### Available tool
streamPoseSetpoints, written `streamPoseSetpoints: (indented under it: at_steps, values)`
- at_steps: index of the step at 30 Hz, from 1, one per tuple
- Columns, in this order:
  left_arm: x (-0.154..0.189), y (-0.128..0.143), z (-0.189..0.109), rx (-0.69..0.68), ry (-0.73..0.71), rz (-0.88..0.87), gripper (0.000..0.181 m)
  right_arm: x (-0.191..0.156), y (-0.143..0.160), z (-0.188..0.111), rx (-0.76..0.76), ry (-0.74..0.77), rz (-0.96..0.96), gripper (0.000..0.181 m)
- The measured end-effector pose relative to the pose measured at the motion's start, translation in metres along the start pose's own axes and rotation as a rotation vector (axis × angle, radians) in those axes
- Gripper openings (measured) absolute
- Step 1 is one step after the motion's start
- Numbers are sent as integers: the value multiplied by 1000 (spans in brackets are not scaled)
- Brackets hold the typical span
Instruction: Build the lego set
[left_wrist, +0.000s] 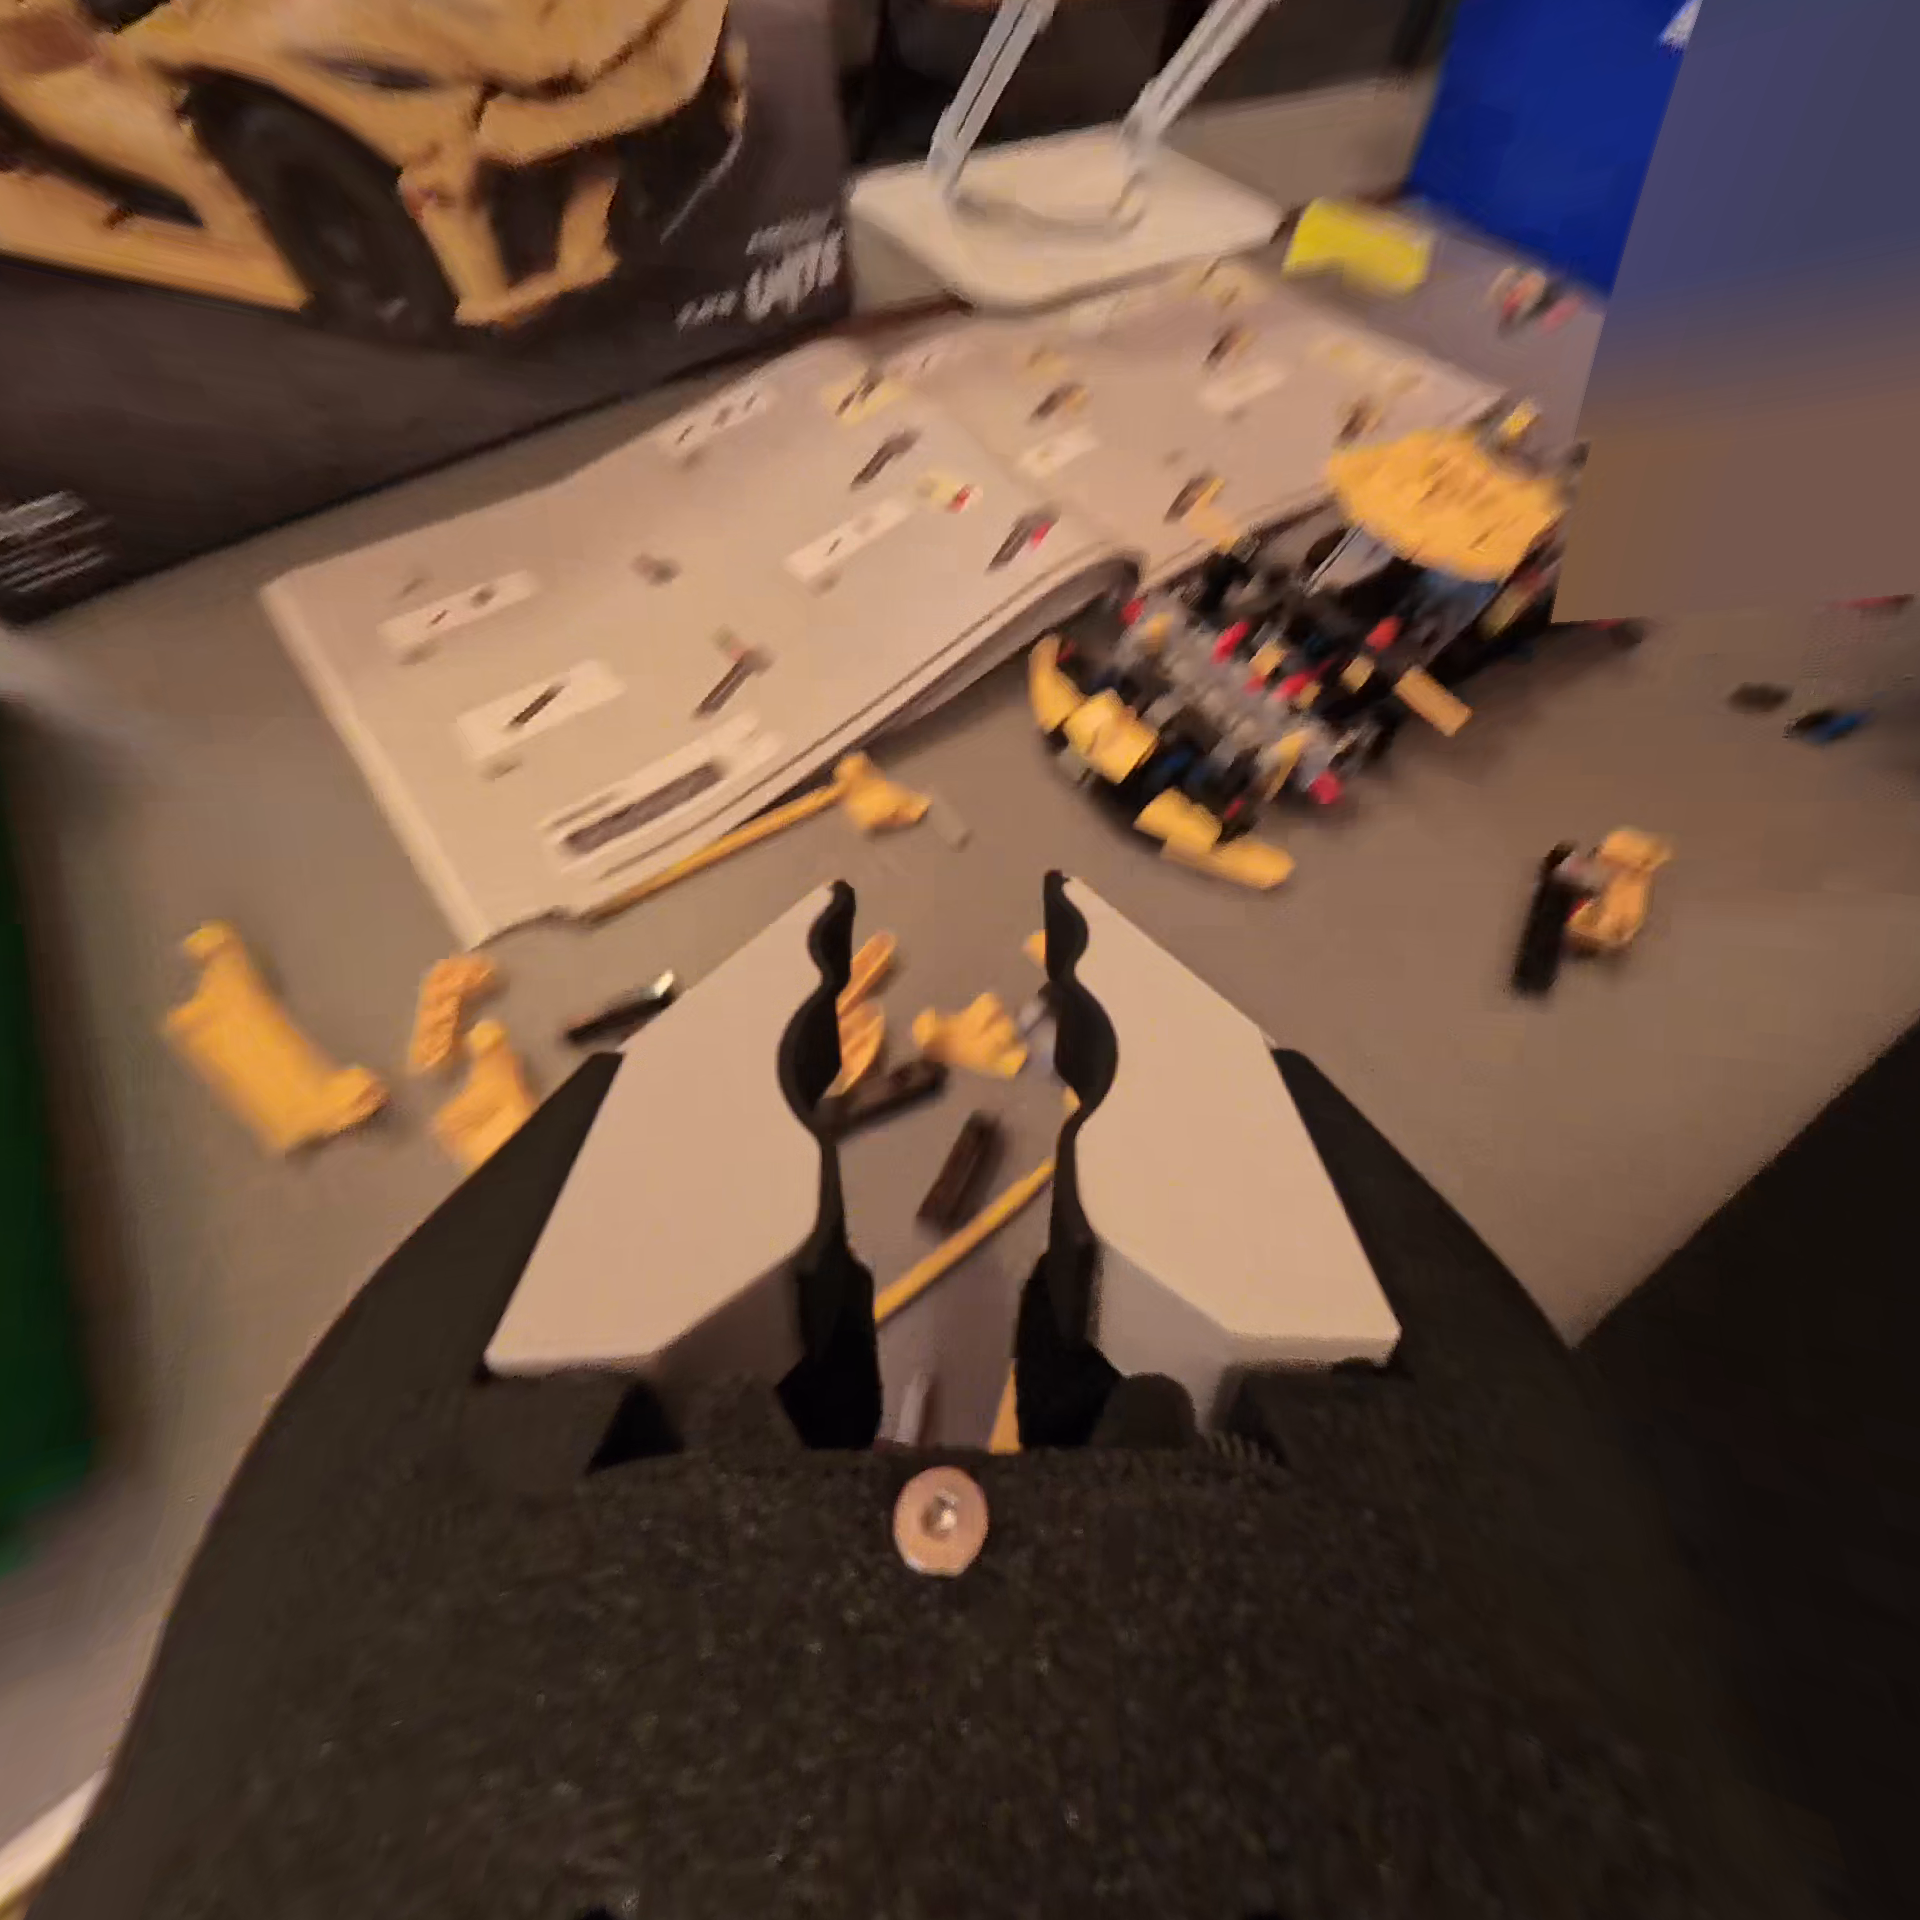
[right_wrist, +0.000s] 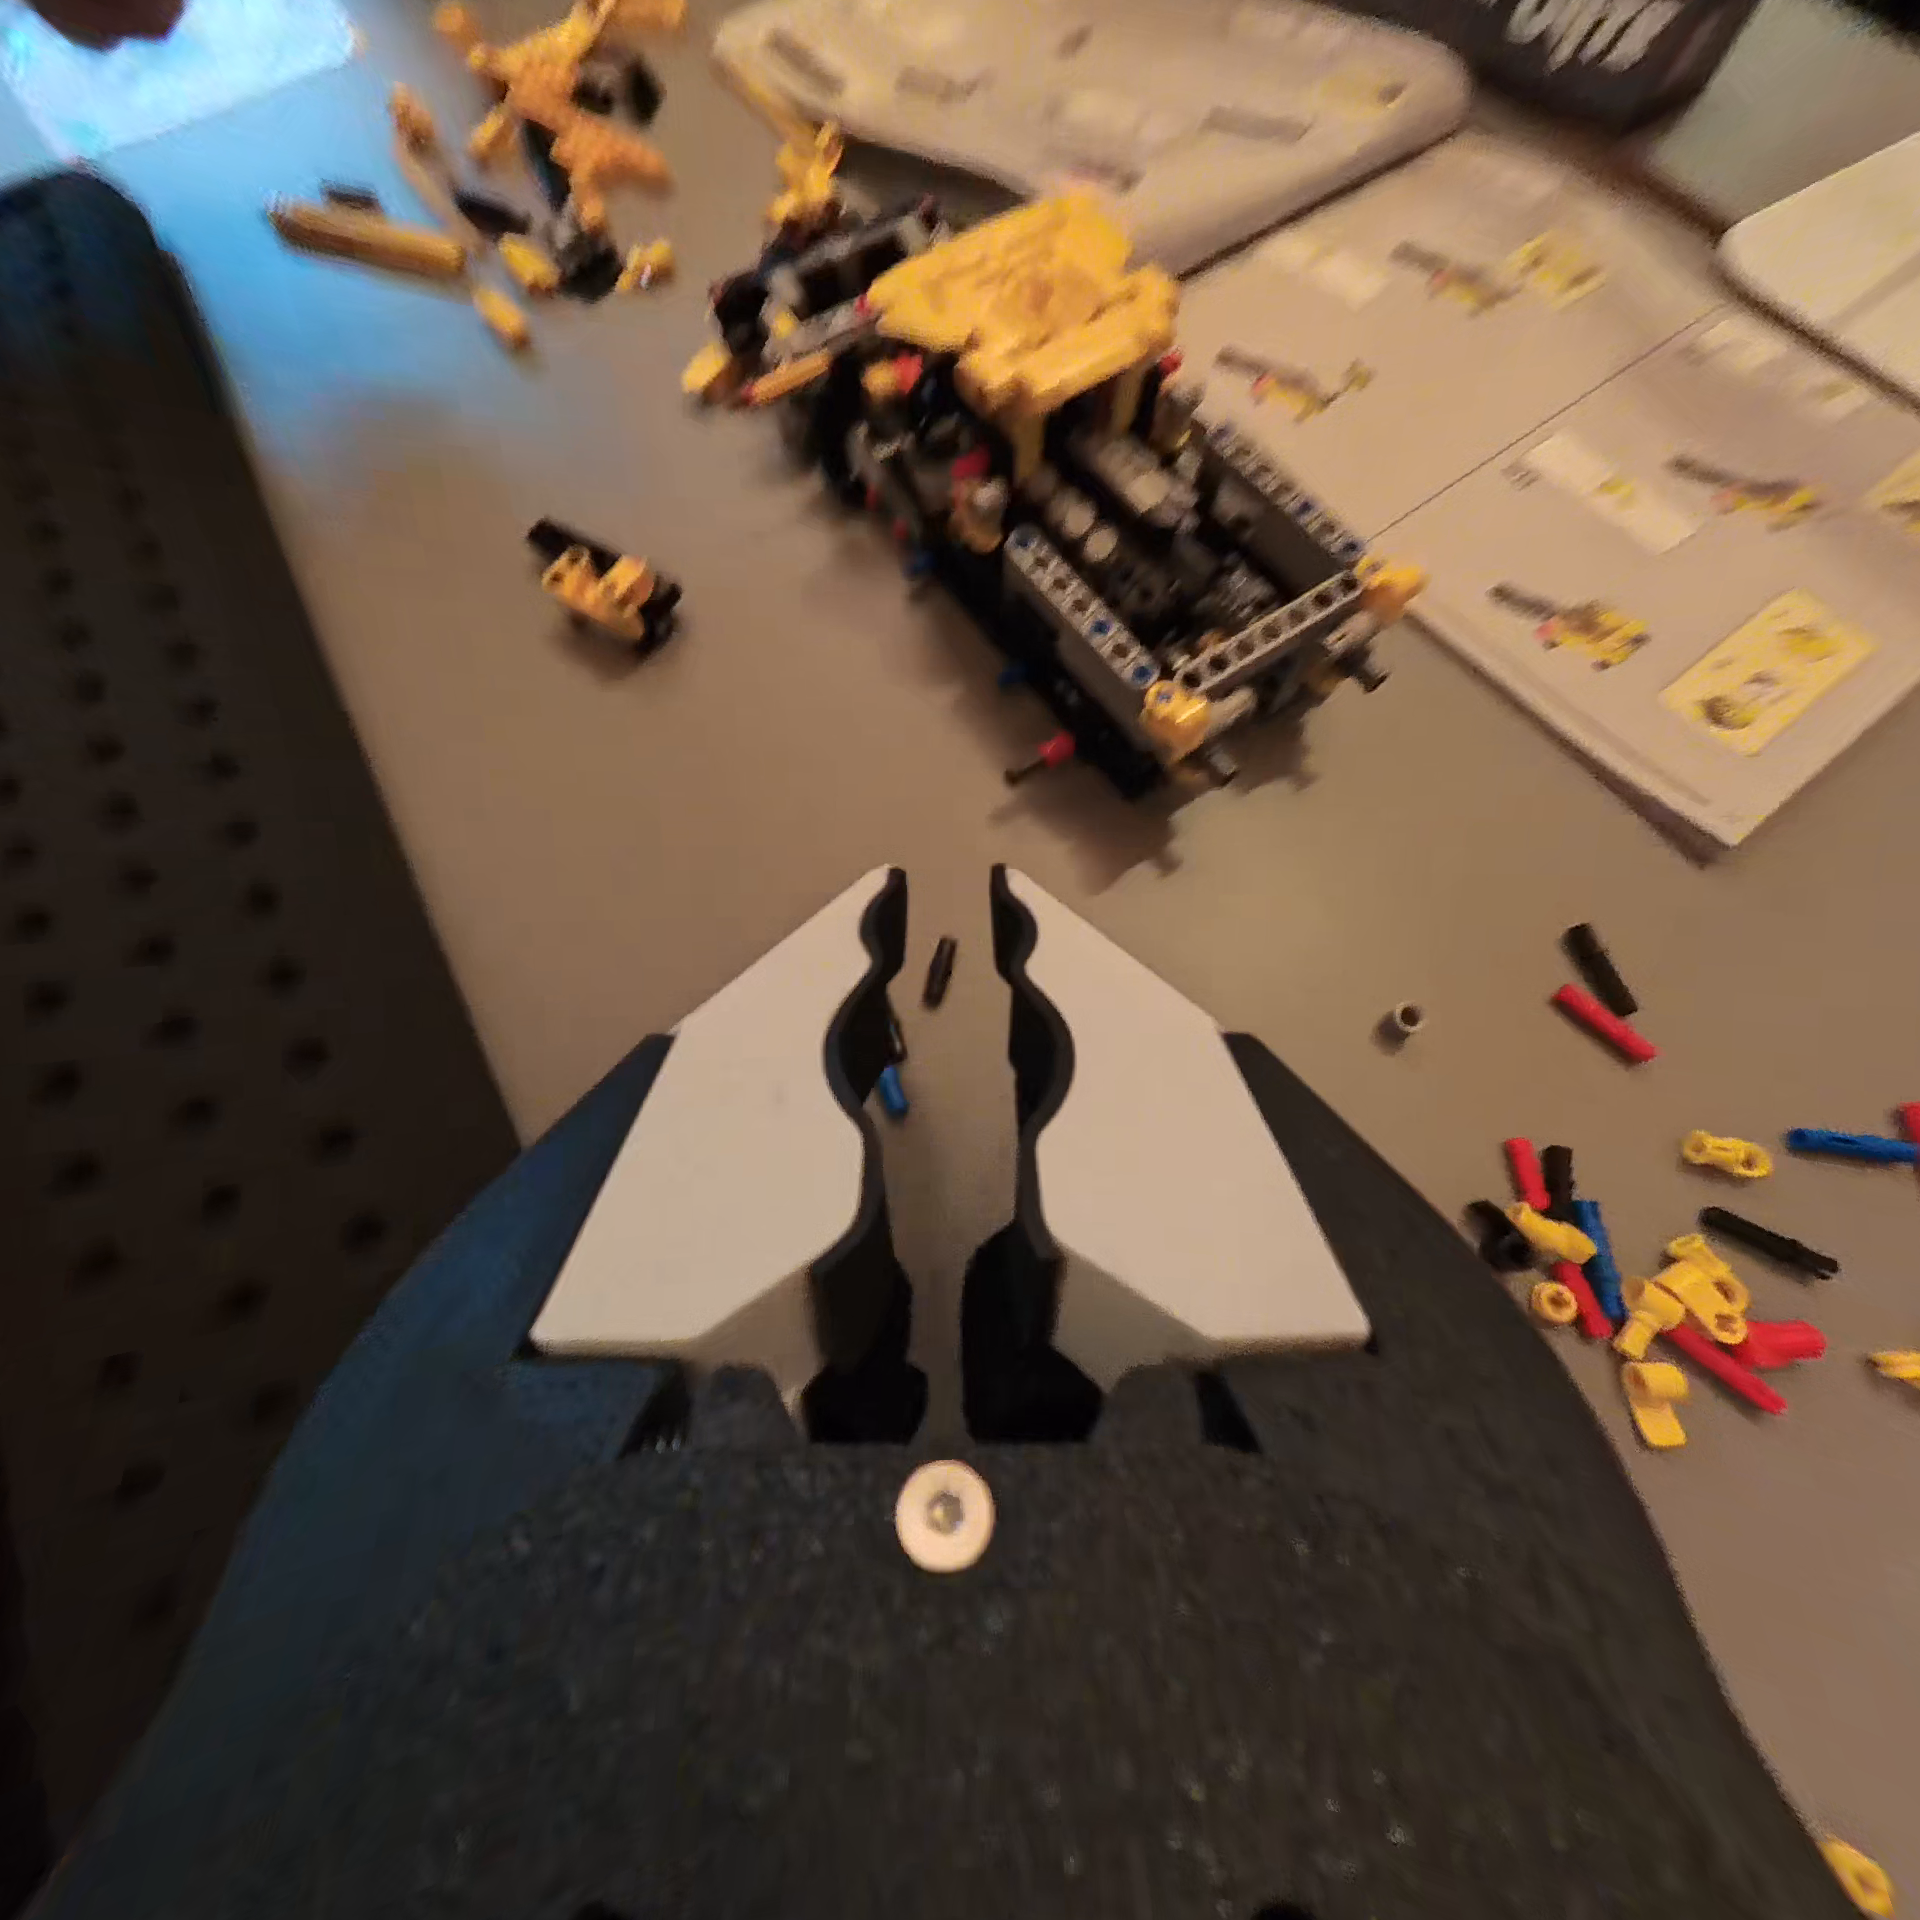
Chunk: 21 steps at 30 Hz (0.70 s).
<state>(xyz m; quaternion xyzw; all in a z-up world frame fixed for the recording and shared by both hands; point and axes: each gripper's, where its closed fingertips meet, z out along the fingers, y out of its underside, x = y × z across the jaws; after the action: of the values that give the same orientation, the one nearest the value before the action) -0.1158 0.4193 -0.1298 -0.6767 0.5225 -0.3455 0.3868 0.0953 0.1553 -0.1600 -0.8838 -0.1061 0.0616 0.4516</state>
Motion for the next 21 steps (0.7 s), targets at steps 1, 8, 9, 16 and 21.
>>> streamPoseSetpoints:
  at_steps: [1, 8, 9, 16, 21]
  values:
    - [-9, 11, -10, -51, -33, 32, 37, 2, -6, 3, 36, 24, 21, 16]
    - [-11, 73, -47, -275, 30, 72, 37, 5, -38, 18, 294, 178, 134, 16]
    - [-10, 79, -49, -289, 34, 82, 37, 6, -38, 18, 311, 203, 142, 16]
    - [-21, 83, -35, -263, 19, 83, 33, 3, -37, 25, 299, 183, 98, 14]
    - [-25, 67, -5, -215, 28, 83, 33, -1, -34, 30, 270, 184, 65, 13]
